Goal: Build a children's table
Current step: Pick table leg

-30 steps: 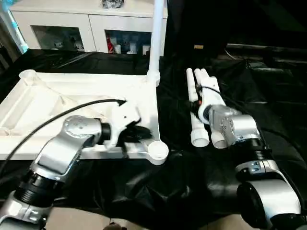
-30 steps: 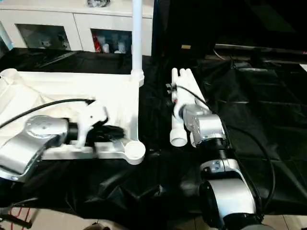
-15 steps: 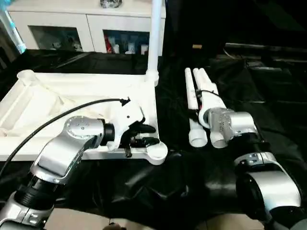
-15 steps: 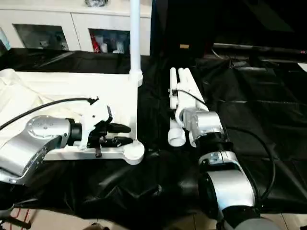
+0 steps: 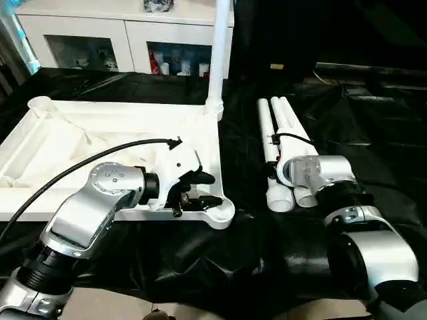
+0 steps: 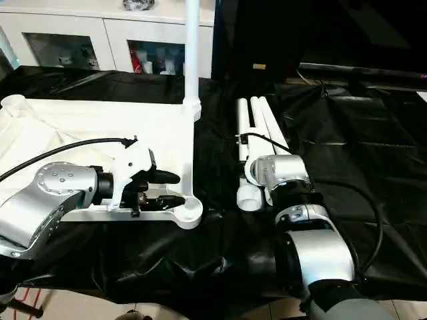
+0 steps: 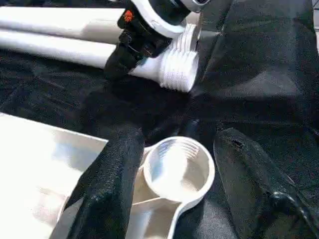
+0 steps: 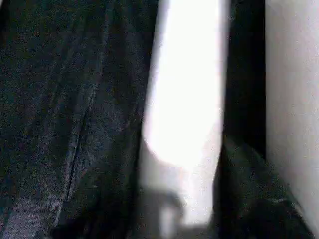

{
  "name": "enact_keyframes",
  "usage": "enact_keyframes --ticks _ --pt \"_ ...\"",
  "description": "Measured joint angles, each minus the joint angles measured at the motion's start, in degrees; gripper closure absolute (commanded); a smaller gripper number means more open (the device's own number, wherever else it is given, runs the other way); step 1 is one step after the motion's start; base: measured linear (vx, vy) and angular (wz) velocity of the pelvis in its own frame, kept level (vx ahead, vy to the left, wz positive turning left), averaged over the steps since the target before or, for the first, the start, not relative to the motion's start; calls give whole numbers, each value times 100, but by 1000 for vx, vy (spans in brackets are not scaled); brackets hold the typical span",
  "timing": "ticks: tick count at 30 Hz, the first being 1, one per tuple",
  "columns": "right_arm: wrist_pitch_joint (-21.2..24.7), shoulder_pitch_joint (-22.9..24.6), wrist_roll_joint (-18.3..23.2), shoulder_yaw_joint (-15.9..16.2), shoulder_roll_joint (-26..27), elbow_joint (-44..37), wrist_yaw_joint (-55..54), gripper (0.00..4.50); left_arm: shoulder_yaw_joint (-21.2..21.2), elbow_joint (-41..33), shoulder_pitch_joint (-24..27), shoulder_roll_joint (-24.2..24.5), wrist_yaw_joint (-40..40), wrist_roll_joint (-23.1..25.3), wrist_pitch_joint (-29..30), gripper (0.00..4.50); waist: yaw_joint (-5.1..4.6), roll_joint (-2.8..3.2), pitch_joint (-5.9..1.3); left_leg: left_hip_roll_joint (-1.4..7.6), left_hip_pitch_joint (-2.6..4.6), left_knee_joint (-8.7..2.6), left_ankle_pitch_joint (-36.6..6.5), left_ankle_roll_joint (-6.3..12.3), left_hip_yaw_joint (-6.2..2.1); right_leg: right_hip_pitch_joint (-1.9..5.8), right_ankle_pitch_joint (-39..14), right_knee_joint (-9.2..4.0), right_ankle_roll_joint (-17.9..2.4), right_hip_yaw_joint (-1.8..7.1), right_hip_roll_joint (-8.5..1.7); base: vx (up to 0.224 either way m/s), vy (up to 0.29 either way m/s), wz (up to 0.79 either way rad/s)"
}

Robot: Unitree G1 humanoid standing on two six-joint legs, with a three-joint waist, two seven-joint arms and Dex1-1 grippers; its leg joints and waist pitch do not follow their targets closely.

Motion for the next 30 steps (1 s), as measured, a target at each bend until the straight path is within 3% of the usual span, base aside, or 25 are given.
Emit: enact_keyframes --ticks 12,18,24,28,30 --pt "-71 -45 57 -174 -12 134 -8 266 -50 52 -1 -30 11 -3 -2 181 0 0 0 0 1 3 0 -1 0 1 0 4 0 0 0 0 0 0" --pt "-645 90 480 -572 22 17 202 266 163 400 -107 -485 376 -111 -122 181 8 10 6 0 -8 10 0 0 0 -4 2 5 -2 -1 -1 0 0 0" --pt "-1097 406 1280 -1115 149 -1053 1149 267 799 869 -519 -1259 1068 -365 -172 181 14 13 6 1 -15 9 -3 6 1 -8 2 2 -3 -1 -1 0 0 0" --pt "-1003 1258 2388 -1292 278 -2812 2527 267 1564 1272 -855 -2356 1534 -1300 134 181 133 11 7 1 -23 10 -9 17 1 -5 2 -15 -3 -4 -1 0 0 0" --pt "-849 1441 2774 -1266 354 -3245 2942 267 1693 1323 -999 -2546 1583 -1614 255 181 141 12 7 2 -20 10 -10 19 4 -6 2 -13 -3 -3 -1 0 0 0"
